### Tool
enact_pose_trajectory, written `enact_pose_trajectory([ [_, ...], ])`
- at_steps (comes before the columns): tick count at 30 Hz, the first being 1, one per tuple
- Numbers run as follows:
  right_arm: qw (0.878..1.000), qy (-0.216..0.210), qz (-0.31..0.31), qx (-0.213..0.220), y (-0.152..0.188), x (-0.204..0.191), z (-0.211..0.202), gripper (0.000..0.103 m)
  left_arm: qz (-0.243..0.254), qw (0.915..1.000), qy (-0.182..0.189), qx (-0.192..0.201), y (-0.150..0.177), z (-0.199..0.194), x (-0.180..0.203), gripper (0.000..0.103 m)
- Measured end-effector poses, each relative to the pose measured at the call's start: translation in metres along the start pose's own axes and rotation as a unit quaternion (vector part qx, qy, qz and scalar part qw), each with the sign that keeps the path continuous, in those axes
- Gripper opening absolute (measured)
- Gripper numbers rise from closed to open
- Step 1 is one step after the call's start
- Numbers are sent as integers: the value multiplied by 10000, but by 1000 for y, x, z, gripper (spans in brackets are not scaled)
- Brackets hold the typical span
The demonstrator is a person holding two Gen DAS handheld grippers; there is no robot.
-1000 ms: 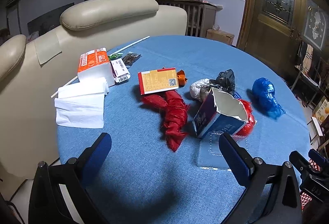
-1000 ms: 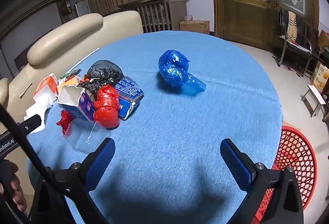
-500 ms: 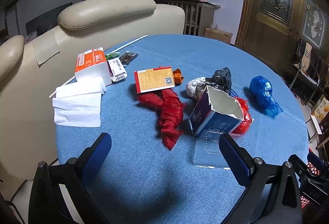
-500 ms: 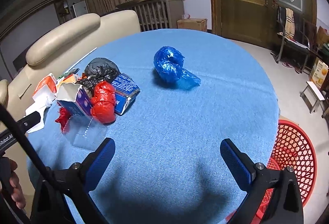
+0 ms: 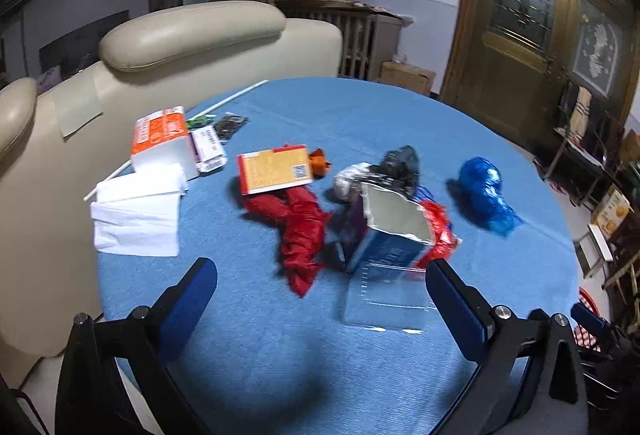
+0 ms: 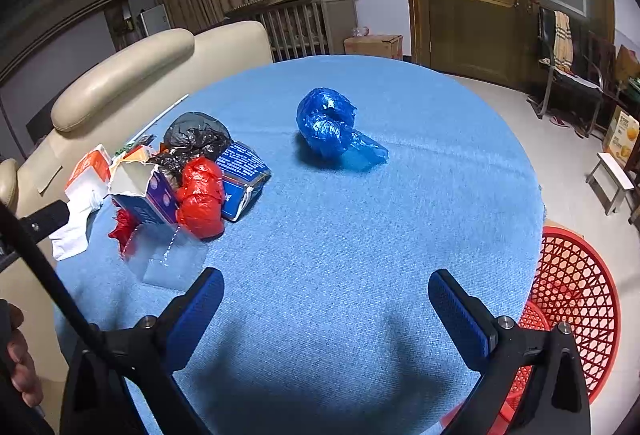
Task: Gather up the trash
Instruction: 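Grasp the white-and-blue paper carton with the left tool, then grasp the clear plastic tray with the right tool while the left holds the carton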
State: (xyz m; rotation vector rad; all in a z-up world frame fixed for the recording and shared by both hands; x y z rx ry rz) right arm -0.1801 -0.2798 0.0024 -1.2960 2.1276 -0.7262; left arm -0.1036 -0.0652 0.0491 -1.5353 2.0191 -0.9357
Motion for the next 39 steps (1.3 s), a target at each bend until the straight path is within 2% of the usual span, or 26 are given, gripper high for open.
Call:
enact_pose_trajectory([
  [5,10000,-49,76,-25,4,2,1,103,288,9994,114,-128,-1,18,26,103],
  [9,9999,-93,125,-58,6,5,3,103,474,9985,-71,-261,-7,51,38,103],
  [15,9996,-81,252,-95,5,15,8,103,675,9967,-143,-436,-9,86,48,102],
  [17,9995,-86,288,-131,5,17,11,103,739,9962,-82,-459,-9,91,50,73],
  [18,9994,-90,296,-152,6,17,13,103,714,9956,94,-594,-6,94,51,58],
  [20,9994,-96,280,-180,6,16,16,103,562,9963,212,-614,-8,91,46,57],
  [27,9994,-157,33,-321,8,-4,26,103,136,9993,339,57,-31,40,13,57],
  [31,9972,-518,-383,-381,10,-38,25,103,-69,9994,232,230,-35,19,-17,57],
  [34,9904,-957,-929,-357,10,-72,20,103,-204,9995,131,213,-29,14,-40,57],
  [39,9681,-1725,-1771,-402,5,-133,19,103,-373,9992,-109,44,-11,19,-74,57],
])
Point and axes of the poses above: each gripper's, at about its wrist camera, not at the fingertips, and z roughly the way its jaws point, x to its right, y to its underside, the point moved 9 cm from there along z, roughly the way its jaws point, and after that the axes turned 1 degree about z, right-handed, at the moved point
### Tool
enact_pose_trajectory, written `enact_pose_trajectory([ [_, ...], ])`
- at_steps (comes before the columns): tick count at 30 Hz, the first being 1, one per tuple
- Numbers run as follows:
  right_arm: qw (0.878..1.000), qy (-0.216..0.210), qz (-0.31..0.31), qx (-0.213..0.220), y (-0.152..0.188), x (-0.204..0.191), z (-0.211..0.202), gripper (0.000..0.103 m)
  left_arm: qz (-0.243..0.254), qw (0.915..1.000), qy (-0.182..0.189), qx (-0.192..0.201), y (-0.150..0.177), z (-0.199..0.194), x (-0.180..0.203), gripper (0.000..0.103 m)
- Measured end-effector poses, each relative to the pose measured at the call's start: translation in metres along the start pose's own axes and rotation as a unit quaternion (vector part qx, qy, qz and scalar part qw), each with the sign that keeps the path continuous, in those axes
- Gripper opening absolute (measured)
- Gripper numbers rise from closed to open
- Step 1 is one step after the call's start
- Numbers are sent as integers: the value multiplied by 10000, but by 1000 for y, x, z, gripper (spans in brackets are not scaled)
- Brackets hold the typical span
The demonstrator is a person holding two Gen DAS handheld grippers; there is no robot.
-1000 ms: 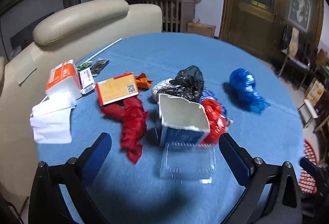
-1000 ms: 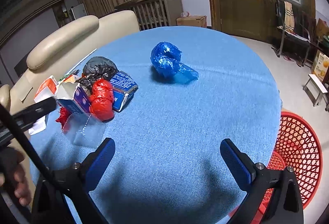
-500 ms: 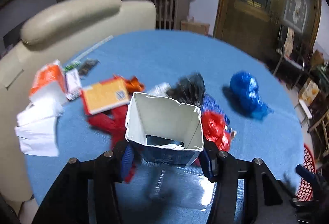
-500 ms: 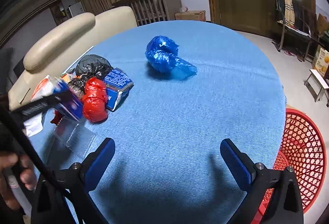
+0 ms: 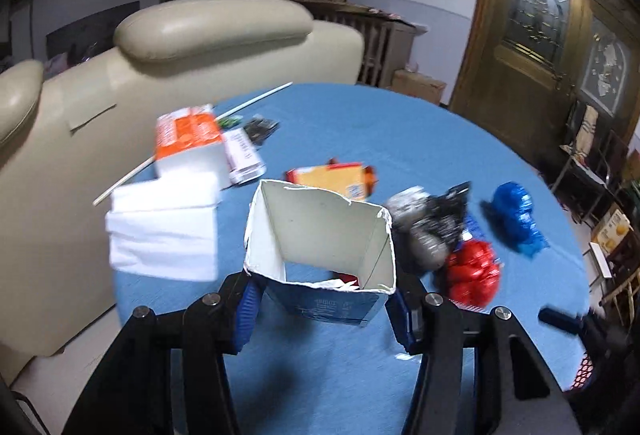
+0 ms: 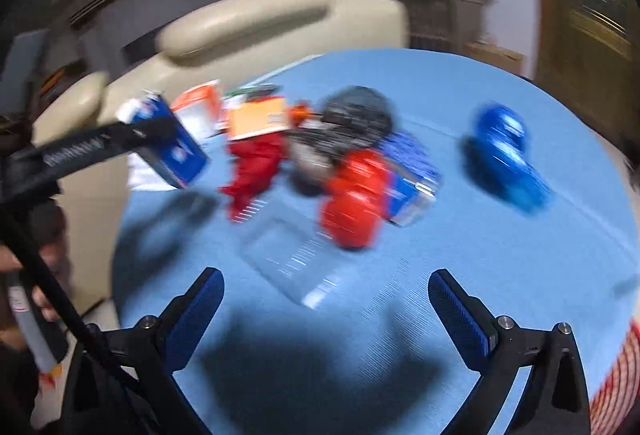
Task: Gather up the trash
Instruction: 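Grasp the clear plastic tray with the right tool while the left holds the carton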
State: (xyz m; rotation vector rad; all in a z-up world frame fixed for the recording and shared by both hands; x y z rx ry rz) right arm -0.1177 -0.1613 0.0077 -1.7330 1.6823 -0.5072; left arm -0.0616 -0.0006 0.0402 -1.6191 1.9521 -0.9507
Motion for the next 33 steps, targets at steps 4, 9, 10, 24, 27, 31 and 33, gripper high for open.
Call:
enact_pose_trajectory([
  [4,9976,-299,-601,-177,-19,-26,21,103,-170,9995,-137,-212,15,6,-20,57],
  [9,9903,-400,-1201,-564,-26,-40,54,100,-276,9990,-142,-321,22,9,-28,57],
  [10,9882,-361,-1327,-670,-24,-42,63,99,-286,9989,-127,-335,23,10,-29,57],
  [24,9802,-430,-1640,-1020,1,-47,48,60,-237,9989,37,-395,26,10,-15,57],
  [27,9776,-454,-1746,-1089,7,-47,45,61,-243,9989,46,-408,26,10,-15,57],
  [31,9749,-375,-1683,-1408,19,-38,56,61,-194,9990,63,-397,26,10,-11,57],
  [33,9766,-412,-1560,-1423,23,-35,57,55,-165,9990,74,-409,27,9,-9,57],
])
Point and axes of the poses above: each gripper's, at about its wrist camera, not at the fingertips, and z roughly the way its jaws point, x to its right, y to its underside, the point moved 9 cm from there along z, roughly the way its jaws point, and after that the axes turned 1 degree about z, right-handed, at the moved point
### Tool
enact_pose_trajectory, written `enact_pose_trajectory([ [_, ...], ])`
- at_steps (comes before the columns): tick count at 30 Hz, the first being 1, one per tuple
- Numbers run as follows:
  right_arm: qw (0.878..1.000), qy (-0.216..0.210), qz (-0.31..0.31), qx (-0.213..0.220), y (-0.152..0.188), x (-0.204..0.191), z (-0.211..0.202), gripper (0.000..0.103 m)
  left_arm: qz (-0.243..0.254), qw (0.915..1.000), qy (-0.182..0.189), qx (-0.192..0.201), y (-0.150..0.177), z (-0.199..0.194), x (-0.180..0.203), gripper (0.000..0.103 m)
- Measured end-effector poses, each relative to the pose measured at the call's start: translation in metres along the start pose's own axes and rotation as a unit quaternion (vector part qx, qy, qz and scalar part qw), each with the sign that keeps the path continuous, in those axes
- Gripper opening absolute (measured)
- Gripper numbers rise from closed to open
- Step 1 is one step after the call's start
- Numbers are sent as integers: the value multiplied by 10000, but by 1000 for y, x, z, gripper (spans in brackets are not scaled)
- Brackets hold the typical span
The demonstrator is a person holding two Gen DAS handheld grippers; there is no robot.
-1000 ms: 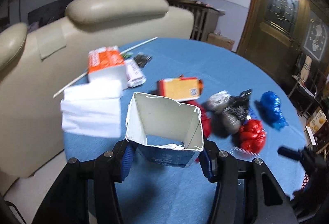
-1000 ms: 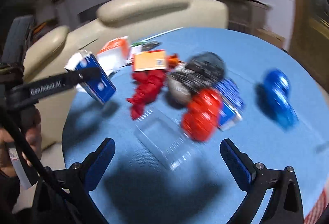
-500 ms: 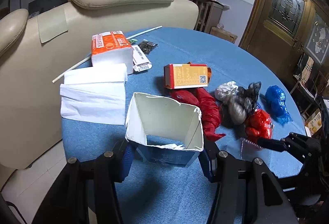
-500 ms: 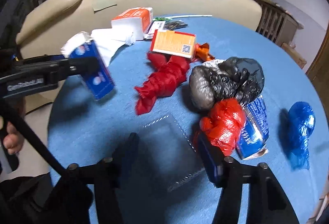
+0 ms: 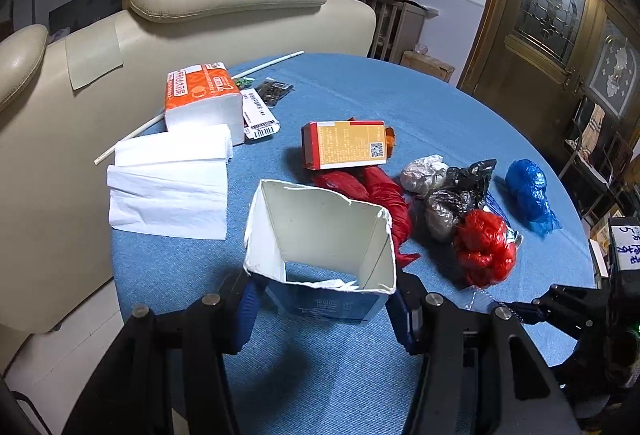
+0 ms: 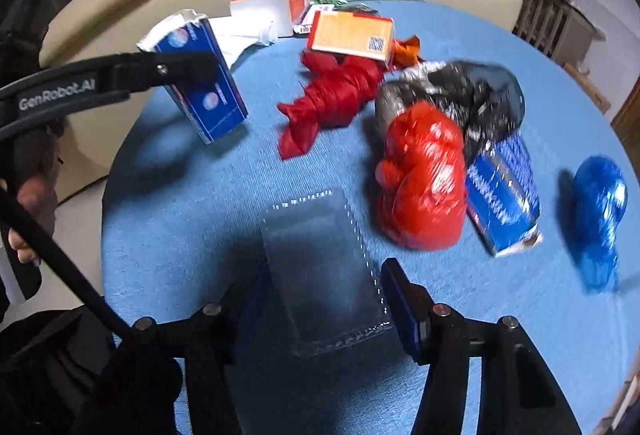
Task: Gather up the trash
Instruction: 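Grasp the clear plastic tray with the right tool while the left holds the carton, then carry both items to the red basket and open the right tool over it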
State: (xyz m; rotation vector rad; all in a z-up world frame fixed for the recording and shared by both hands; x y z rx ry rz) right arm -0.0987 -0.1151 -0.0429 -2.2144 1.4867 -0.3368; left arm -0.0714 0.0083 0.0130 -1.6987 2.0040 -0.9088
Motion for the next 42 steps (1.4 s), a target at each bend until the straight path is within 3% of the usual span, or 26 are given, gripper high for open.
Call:
enact_pose_trajectory([
  [8,9948,-95,914,429,17,13,-25,53,193,9998,79,58,-1,-4,18,57],
  [14,9775,15,1860,996,42,38,-66,53,527,9982,272,37,-3,-6,53,57],
  [27,9157,612,3381,2085,117,115,-158,53,1465,9834,1060,122,-5,-28,180,57],
  [36,8745,1456,3913,2470,162,182,-219,53,1955,9672,1608,199,3,-47,257,57],
  [42,8432,1943,4436,2333,231,210,-237,53,2234,9550,1943,197,10,-54,302,57],
])
Point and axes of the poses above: each gripper's, at about its wrist camera, not at the fingertips, and z roughly the way its jaws point, x to its right, y to its underside, the point moved 9 cm from there along z, roughly the way its jaws point, and after that the axes turned 1 degree about z, right-handed, at the moved point
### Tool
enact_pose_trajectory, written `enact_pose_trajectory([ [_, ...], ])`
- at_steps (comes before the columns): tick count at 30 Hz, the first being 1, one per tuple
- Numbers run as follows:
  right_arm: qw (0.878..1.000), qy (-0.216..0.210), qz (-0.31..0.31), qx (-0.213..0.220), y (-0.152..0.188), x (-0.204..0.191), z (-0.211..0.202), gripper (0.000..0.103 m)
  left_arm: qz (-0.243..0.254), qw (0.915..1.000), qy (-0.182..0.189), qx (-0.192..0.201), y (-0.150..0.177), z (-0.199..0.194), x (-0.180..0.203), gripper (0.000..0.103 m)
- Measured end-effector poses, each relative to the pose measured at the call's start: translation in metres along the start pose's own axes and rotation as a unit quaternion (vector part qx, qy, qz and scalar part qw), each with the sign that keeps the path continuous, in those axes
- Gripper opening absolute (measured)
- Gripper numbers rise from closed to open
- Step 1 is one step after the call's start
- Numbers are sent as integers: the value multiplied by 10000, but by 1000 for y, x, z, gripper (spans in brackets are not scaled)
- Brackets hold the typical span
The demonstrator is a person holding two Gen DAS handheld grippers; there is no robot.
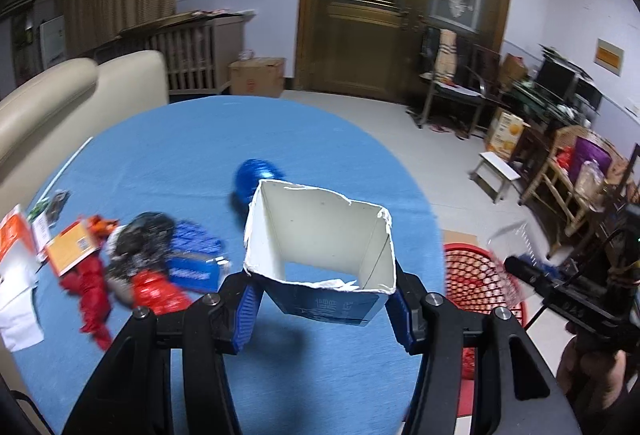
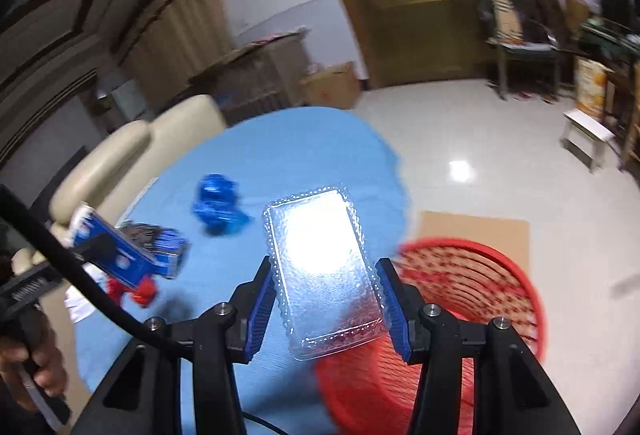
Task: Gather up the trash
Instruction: 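Carry both items to the red basket and open the right tool over it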
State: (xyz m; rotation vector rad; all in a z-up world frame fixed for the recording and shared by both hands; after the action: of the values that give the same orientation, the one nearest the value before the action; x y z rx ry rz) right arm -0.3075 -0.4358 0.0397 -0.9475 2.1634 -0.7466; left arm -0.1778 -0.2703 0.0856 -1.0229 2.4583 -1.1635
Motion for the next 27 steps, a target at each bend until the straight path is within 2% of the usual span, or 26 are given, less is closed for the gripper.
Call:
enact_pose_trajectory([
  [8,9955,618,520,-500,39,78,13,53,397,9983,415,-129,-2,18,57,57],
  [18,9903,812,756,-834,65,106,34,57,709,9951,621,-283,0,34,97,57],
  [20,9888,889,802,-889,67,110,36,60,743,9946,653,-316,0,38,102,57],
  [23,9857,1074,893,-939,68,120,38,76,806,9933,739,-378,1,43,113,57],
  [27,9864,1135,948,-724,60,127,26,77,944,9905,905,-435,1,51,133,57],
])
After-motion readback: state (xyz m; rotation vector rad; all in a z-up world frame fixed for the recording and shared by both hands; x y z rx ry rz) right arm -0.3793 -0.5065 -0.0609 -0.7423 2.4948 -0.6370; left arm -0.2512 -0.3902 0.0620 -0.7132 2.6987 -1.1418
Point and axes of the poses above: each gripper's, at about its wrist camera, not at the fingertips, and z roughly the way its jaws point, x to its right, y to its underside, the point moved 9 cm from there along z, roughly the way its jaws point, and after that the axes turned 1 degree about z, right-handed, at the moved point
